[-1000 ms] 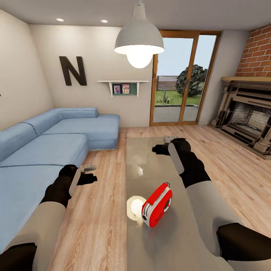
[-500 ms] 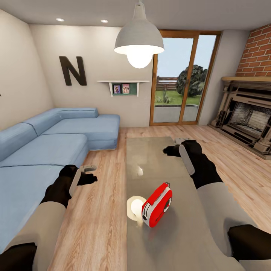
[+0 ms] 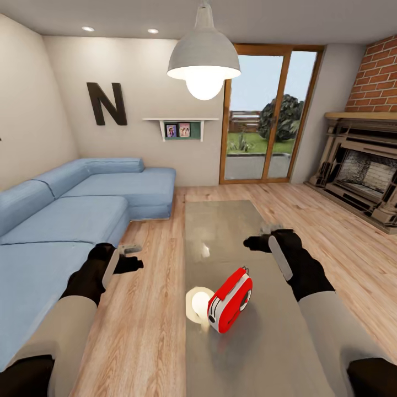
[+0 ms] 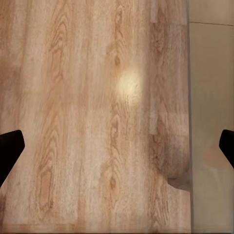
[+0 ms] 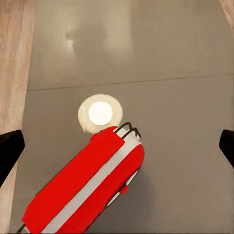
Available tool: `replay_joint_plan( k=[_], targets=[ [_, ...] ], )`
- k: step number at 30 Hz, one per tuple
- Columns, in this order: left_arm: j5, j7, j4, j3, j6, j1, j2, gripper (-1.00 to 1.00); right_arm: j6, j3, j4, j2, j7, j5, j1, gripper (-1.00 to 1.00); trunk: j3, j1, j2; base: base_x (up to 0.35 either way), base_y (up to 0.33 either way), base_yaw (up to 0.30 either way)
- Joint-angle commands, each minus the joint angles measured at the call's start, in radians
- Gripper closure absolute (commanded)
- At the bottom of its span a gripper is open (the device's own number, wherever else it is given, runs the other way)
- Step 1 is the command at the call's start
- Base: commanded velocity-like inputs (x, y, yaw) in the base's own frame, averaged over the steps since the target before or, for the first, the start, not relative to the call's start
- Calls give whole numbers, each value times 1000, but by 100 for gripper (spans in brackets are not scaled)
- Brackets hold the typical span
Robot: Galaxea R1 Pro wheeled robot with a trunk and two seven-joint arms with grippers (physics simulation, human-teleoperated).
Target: Turn on the radio receiver that's on the table in the living room.
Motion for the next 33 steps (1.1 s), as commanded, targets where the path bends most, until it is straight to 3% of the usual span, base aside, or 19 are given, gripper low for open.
replay_joint_plan(
  k=[1, 22, 24, 33],
  targets=[
    [0, 0, 3, 0, 0, 0, 0, -100, -10, 0, 0, 0, 4, 0, 11, -100, 0, 0, 0, 0, 0, 0],
    [-1, 0, 46, 0, -5, 0, 0, -100, -102, 0, -2, -12, 22, -1, 146, -100, 0, 0, 0, 0, 0, 0],
    [0, -1, 65, 0, -35, 0, -1, -100, -121, 0, -2, -23, 83, 3, 169, -100, 0, 0, 0, 0, 0, 0],
    [0, -1, 82, 0, -47, 1, -2, -100, -151, 1, -1, -39, 102, 4, 201, -100, 0, 0, 0, 0, 0, 0]
  ],
)
